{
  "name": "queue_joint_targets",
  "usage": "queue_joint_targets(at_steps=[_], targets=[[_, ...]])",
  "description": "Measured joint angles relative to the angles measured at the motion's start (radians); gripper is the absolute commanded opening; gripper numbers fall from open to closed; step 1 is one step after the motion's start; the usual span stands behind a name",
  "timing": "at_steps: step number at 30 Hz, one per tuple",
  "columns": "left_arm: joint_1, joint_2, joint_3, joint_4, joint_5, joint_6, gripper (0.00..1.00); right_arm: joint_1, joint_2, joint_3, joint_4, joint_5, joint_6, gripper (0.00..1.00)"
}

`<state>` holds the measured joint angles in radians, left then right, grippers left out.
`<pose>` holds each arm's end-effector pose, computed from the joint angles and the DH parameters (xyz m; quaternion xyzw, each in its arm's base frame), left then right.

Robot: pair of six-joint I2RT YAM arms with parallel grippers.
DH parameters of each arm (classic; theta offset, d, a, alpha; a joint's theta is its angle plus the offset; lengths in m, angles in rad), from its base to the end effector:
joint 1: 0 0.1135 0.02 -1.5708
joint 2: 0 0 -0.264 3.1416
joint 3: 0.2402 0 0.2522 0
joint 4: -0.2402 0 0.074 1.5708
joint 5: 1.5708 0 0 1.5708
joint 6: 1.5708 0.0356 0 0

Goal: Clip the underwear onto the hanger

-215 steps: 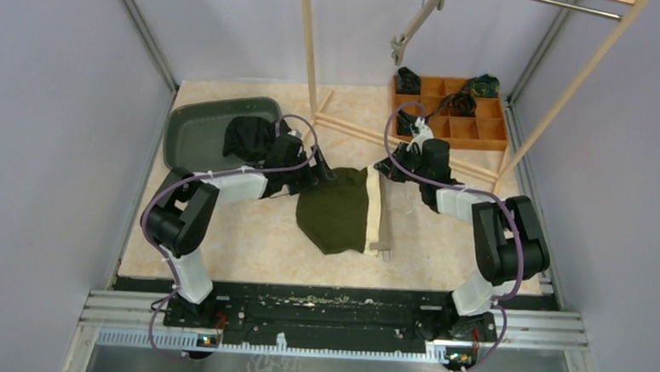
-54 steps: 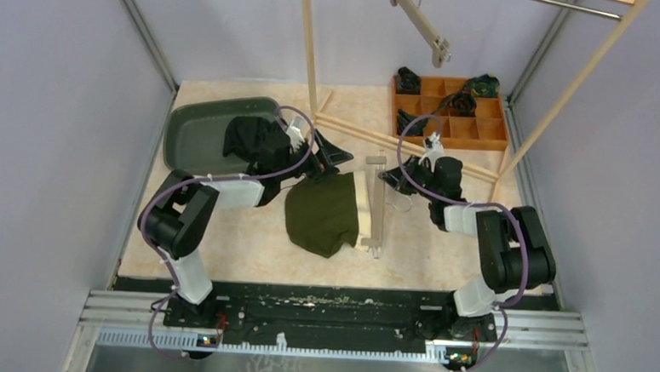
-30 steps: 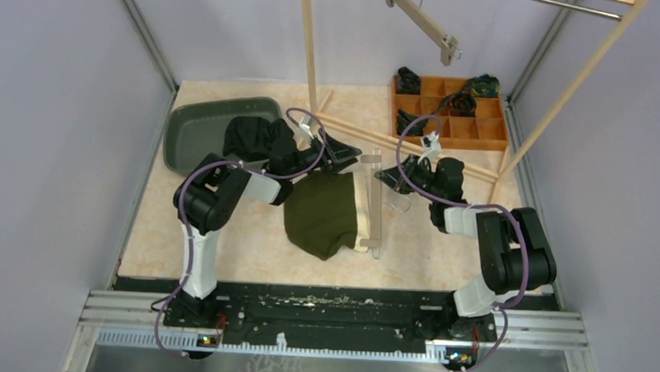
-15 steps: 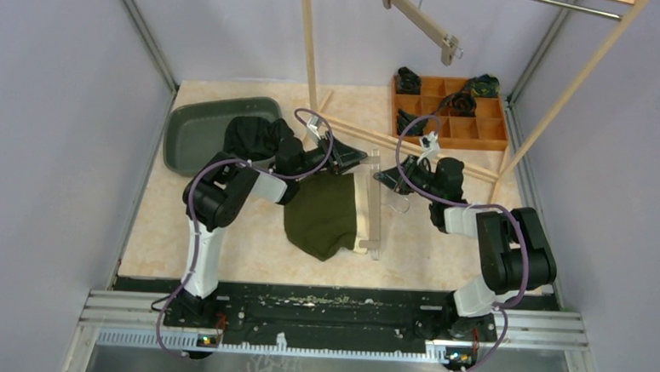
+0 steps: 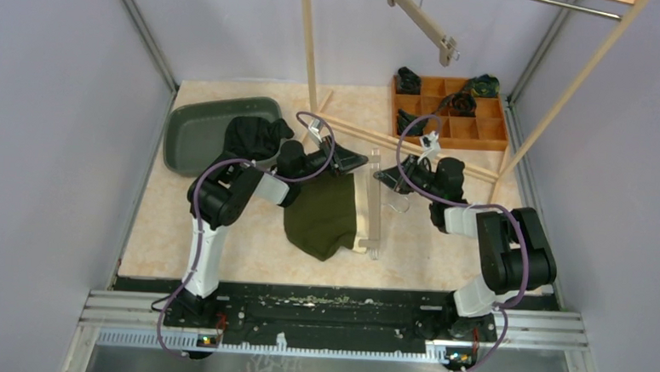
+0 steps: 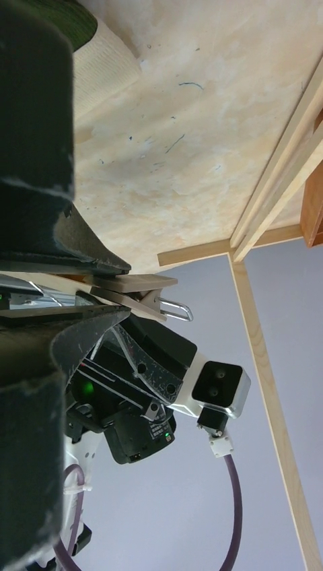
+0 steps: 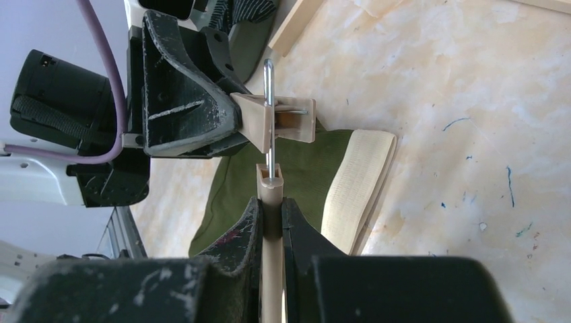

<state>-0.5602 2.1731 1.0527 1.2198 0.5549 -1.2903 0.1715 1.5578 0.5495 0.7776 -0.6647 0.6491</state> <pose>0.3577 -0.2465 0.1470 -0.0407 0.6754 -0.6801 0.2821 0.2892 0.0724 0.1789 -0.0216 0.7678 0.4687 0.4363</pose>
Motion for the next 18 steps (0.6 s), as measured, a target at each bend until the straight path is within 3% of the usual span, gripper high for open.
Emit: queue_joint_targets(at_steps=[7,14,18], targets=[[0.0,0.002,0.0,0.016,0.002,0.001,0.15,0.0,0.0,0.0,0.013,-0.006,0.016,0.42],[0.0,0.011,0.0,0.037,0.009,0.0,0.15,-0.001,0.0,0.0,0.052,-0.016,0.036,0.56],[0.0,0.014,0.0,0.056,0.016,0.0,0.16,-0.006,0.002,0.0,0.072,-0.021,0.051,0.58]])
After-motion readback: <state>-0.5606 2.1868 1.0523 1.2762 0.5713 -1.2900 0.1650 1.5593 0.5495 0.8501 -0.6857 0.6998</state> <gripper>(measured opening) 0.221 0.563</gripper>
